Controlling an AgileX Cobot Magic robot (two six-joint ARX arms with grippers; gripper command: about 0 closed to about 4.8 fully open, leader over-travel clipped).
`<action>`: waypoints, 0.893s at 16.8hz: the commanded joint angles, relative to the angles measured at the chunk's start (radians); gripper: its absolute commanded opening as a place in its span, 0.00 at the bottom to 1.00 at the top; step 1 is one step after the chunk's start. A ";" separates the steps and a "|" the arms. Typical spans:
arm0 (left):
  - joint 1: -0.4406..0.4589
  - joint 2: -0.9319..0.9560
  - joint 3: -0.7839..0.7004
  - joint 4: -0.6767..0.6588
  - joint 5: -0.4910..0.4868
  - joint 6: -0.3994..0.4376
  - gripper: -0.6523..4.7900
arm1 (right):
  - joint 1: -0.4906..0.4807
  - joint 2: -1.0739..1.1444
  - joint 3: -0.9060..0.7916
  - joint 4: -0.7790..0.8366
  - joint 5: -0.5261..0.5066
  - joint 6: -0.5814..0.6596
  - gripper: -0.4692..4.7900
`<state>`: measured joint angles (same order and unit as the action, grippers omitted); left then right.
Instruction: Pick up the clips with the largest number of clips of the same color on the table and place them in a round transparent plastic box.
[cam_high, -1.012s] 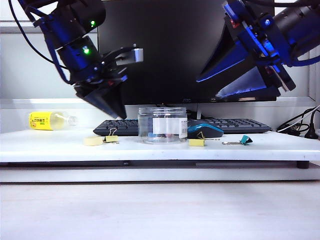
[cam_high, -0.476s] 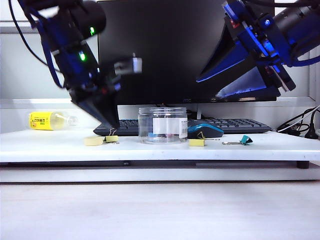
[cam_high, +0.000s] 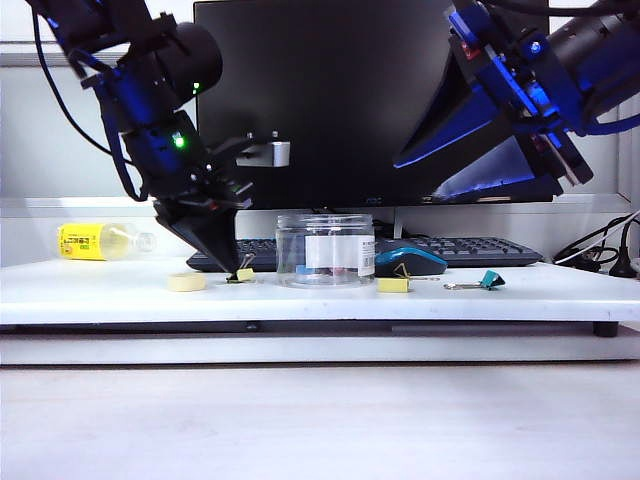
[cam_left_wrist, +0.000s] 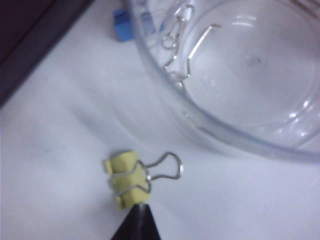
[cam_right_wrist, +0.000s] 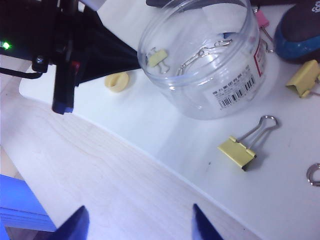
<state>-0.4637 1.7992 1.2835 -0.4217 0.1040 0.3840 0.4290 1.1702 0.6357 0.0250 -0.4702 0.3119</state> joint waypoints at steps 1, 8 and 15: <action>-0.002 -0.005 0.001 0.024 0.005 -0.003 0.11 | 0.001 -0.003 0.005 0.009 0.002 -0.012 0.59; -0.002 -0.007 0.003 -0.001 0.006 -0.086 0.40 | 0.001 -0.003 0.005 0.009 0.002 -0.022 0.59; -0.006 -0.006 0.003 0.059 0.017 -0.135 0.40 | 0.001 -0.003 0.005 0.009 0.008 -0.026 0.59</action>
<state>-0.4686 1.7988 1.2827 -0.3805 0.1127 0.2554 0.4290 1.1702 0.6357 0.0250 -0.4637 0.2932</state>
